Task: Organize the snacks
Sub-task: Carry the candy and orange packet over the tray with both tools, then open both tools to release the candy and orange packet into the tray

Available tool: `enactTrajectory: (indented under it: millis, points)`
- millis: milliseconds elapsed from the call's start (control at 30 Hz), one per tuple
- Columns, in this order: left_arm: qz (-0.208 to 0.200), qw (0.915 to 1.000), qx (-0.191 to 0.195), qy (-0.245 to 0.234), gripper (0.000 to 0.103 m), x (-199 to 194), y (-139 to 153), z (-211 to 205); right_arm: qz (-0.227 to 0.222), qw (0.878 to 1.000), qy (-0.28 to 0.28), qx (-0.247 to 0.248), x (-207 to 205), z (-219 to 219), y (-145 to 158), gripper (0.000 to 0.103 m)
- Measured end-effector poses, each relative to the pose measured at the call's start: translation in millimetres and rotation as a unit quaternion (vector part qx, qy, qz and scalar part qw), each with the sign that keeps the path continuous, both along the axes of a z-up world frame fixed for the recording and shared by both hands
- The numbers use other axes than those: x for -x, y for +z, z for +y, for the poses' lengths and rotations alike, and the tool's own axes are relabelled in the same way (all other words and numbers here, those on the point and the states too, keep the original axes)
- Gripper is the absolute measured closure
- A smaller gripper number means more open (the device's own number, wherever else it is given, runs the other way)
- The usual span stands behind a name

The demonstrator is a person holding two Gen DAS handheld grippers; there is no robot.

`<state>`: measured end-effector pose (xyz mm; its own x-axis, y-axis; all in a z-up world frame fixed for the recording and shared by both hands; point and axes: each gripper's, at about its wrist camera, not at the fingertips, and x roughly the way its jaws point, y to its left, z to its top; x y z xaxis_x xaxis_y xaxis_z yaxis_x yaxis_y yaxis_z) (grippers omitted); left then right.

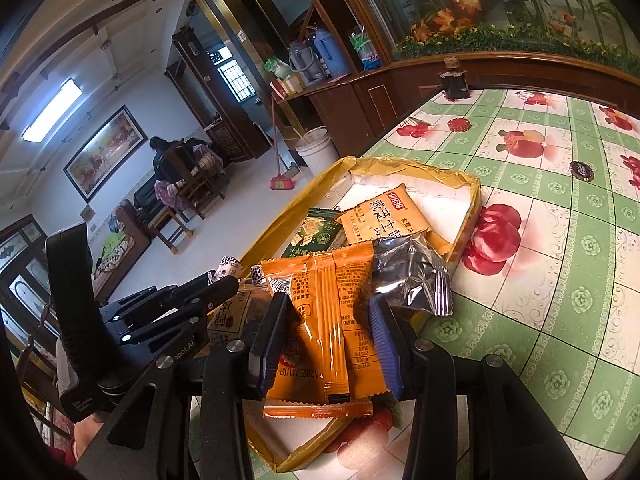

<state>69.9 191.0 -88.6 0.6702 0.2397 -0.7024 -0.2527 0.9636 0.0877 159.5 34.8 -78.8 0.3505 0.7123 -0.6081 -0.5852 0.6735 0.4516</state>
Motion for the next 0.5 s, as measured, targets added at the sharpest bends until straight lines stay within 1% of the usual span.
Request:
enactTrajectory:
  millis: [500]
  points:
    - [0.009,1.0000,0.003,0.000,0.086,-6.2,-5.6,4.5,0.008,1.000,-0.001,0.001,-8.8,3.4,-6.5,0.060]
